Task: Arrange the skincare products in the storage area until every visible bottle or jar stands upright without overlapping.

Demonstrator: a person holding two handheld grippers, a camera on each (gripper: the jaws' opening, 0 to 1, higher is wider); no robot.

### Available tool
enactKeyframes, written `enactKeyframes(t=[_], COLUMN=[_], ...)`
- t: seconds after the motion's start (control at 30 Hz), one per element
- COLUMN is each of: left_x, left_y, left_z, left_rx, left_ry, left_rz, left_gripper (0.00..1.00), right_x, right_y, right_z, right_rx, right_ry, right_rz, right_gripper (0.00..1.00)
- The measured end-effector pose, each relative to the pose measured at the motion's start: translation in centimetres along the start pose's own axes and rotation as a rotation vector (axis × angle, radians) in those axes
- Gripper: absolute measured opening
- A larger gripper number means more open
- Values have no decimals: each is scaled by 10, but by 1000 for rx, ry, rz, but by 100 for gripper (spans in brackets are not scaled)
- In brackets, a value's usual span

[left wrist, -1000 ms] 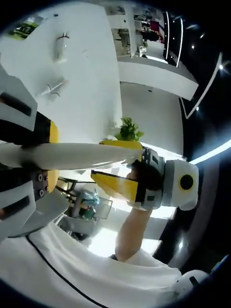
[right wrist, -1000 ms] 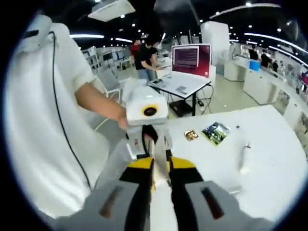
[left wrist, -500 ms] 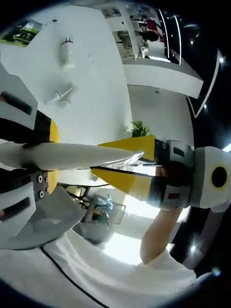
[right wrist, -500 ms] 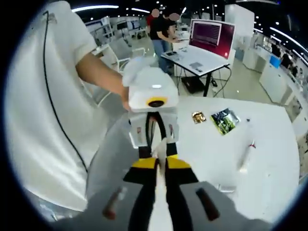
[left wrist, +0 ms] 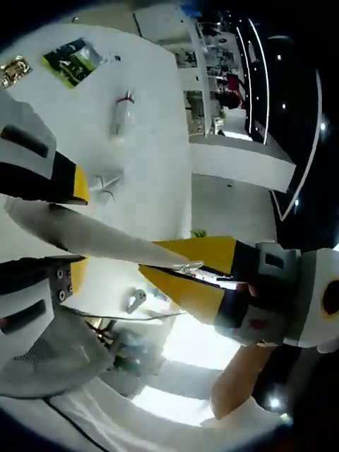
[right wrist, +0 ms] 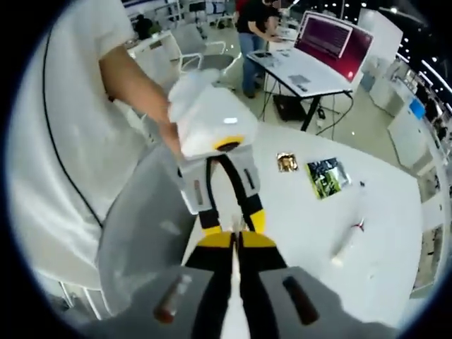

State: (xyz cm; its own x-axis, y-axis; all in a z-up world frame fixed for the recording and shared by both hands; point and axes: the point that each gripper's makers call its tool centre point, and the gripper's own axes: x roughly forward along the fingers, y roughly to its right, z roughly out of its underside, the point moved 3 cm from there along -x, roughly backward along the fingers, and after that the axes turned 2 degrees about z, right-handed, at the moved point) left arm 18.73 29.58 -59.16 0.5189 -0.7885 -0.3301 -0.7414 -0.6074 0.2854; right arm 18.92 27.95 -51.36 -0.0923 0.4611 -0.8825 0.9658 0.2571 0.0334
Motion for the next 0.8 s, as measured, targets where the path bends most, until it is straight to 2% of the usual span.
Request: enactKeyframes(t=[0.03,0.07,0.1,0.23,0.33,0.37,0.4,0.43,0.53,0.63,0.7,0.8], left_x=[-1,-5,-8,-22,-29,-34,-36,-38,-40,-38,-37,-37], left_y=[-2,-11,-15,-34,-39,-42,-43,-43,-40,-38,-39,-40], left_z=[1,6,9,27,35,39,40,43,48,52,49,50], left_rx=[-9,-36,-44,-96,-77,-53,-38,-50,-90,-63,-41,-62], left_ry=[6,23,24,-13,-30,-50,-44,-47,-30,-63,-62,-53], left_rz=[-9,-59,-79,-189,-244,-291,-308,-329,-356,-365,-372,-381], left_gripper=[32,34,35,39,45,45,46,46,51,52,51,51], right_x=[1,1,1,3,4,4,4,4,4,5,5,6], right_y=[5,9,16,36,53,61,66,74,91,107,118,133], right_z=[2,3,6,16,25,29,32,37,45,49,50,50], right_rx=[-9,-8,-3,7,16,23,31,35,51,58,53,49], right_ry=[-5,-8,-17,-49,-73,-84,-91,-100,-123,-142,-153,-162], right_rz=[5,5,9,28,53,70,72,88,107,116,119,129], right_gripper=[1,1,1,1,1,1,1,1,1,1,1,1])
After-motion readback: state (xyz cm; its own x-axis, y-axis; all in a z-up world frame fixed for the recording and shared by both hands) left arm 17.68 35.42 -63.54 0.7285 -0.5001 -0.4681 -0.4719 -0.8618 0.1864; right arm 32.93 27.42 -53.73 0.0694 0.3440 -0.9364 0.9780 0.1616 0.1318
